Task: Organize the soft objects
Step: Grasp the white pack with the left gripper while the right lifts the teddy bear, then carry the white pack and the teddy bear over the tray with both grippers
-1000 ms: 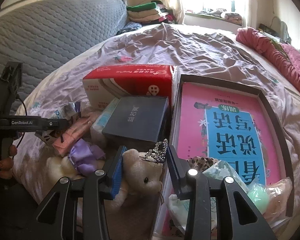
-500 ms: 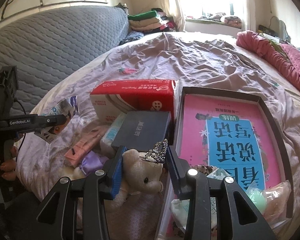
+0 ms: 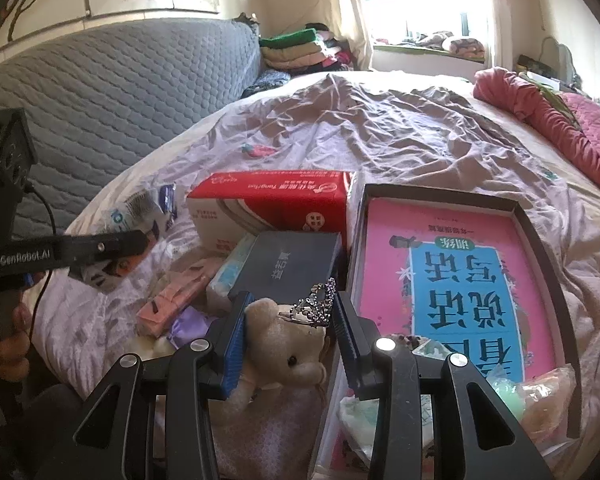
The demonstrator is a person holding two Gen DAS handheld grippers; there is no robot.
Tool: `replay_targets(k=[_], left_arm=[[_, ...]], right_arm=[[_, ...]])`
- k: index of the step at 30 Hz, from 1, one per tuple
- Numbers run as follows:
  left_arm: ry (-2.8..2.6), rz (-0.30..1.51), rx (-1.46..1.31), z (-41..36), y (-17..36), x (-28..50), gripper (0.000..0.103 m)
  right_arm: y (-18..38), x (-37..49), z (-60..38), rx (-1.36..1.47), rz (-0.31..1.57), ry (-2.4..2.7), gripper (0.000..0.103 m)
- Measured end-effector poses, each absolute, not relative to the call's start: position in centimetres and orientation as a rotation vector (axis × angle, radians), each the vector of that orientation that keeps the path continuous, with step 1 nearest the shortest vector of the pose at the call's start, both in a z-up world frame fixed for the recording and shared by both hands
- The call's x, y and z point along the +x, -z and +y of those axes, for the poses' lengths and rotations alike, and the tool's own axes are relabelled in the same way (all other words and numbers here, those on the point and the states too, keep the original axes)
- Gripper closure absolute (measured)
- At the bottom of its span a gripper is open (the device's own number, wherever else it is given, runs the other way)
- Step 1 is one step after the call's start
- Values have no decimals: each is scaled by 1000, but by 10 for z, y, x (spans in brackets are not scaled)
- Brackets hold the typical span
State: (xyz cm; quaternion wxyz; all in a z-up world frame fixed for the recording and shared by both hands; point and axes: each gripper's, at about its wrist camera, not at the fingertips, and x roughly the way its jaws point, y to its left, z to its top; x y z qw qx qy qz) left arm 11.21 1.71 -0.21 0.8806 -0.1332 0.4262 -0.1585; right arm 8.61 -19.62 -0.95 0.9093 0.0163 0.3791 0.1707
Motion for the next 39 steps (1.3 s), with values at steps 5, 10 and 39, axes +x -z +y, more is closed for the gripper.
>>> replay_targets(k=[5, 10, 39], left_arm=[[351, 868, -233, -4, -7, 103, 76], [362, 848, -195, -23, -17, 95, 76], [448, 833, -62, -117, -38, 73, 76]], right_arm=[[0, 83, -204, 46, 755, -344, 61], [-11, 79, -214, 56, 726, -329, 61], [-50, 50, -314, 168, 592, -165, 61]])
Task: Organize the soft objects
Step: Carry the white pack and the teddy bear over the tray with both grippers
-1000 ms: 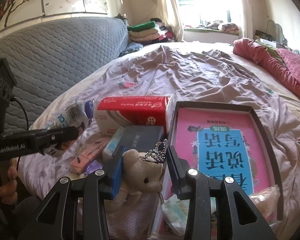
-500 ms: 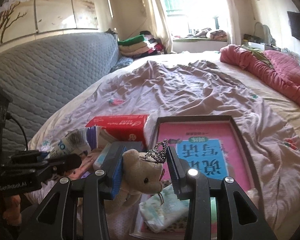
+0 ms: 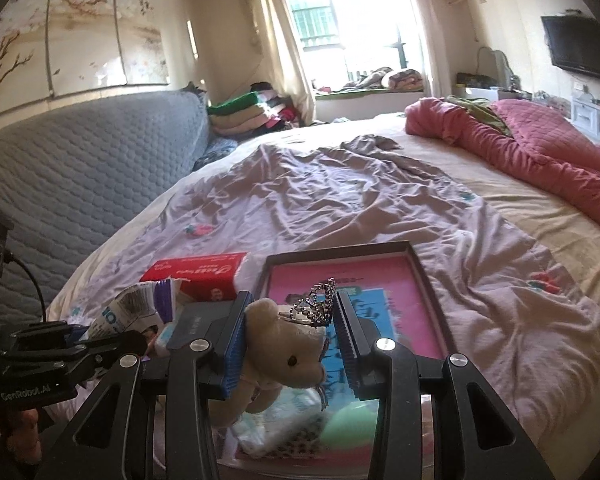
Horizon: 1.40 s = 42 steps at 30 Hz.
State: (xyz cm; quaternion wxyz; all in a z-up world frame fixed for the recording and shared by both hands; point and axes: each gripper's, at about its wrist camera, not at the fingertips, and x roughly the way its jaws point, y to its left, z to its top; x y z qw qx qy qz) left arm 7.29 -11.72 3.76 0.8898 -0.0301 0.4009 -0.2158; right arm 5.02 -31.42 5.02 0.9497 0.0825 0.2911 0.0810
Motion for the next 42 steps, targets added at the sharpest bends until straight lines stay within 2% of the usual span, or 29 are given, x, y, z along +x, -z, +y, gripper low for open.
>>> replay_targets(k=[15, 42], left_arm=[[470, 869, -27, -152, -25, 89, 76], [498, 975, 18, -201, 35, 124, 76]], right_arm=[[-47, 45, -355, 208, 575, -91, 61], [-17, 77, -384, 250, 567, 56, 60]])
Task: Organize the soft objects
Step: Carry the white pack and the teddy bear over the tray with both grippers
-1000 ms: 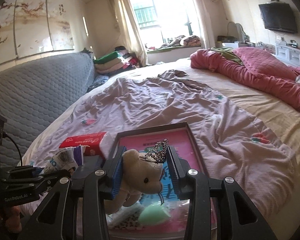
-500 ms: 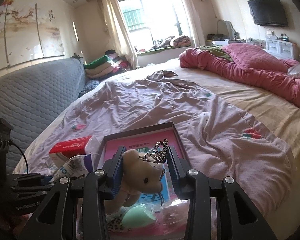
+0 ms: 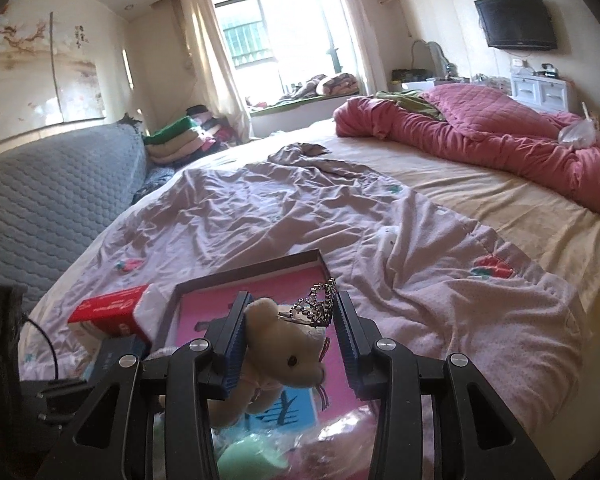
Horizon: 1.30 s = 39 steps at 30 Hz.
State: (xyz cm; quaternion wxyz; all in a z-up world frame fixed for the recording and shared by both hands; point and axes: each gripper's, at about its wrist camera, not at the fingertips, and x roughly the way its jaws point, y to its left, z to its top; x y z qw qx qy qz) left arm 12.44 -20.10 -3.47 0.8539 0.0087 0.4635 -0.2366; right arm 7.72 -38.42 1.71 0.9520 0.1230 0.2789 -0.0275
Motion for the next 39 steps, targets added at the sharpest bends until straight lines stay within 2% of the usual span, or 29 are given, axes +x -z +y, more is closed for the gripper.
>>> replay_targets(k=[21, 39], left_arm=[[543, 1004, 19, -203, 51, 132, 76], [540, 1028, 4, -201, 57, 138, 76]], right_arm=[[39, 109, -375, 166, 742, 114, 60], [50, 114, -377, 167, 787, 151, 56]])
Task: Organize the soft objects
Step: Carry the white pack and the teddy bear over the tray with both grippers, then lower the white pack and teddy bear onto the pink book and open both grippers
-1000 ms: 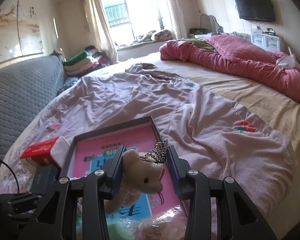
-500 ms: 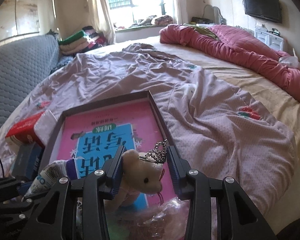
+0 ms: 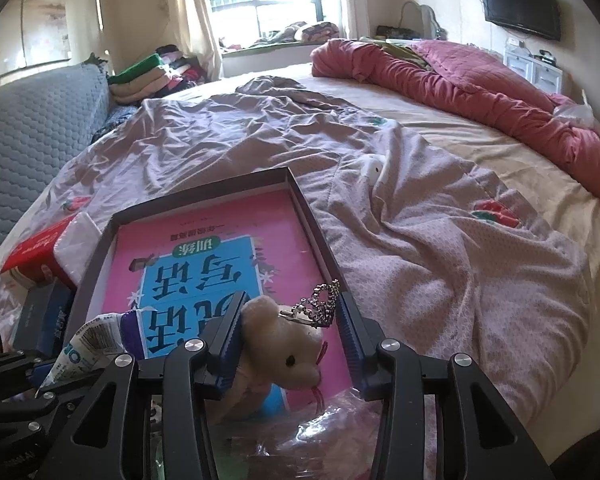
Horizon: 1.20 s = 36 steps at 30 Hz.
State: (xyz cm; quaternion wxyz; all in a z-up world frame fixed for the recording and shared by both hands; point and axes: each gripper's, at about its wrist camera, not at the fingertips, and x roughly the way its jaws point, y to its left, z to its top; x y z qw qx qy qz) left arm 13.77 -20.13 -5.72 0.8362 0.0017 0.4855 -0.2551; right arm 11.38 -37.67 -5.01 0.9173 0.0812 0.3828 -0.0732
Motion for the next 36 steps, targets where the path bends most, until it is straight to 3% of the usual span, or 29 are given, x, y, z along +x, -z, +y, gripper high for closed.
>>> replay_targets(k=[18, 36], left_arm=[[534, 1032, -1, -200, 59, 140, 75], [556, 1044, -26, -199, 58, 142, 58]], right_arm=[[51, 111, -386, 206, 797, 195, 42], [40, 106, -382, 193, 773, 193, 41]])
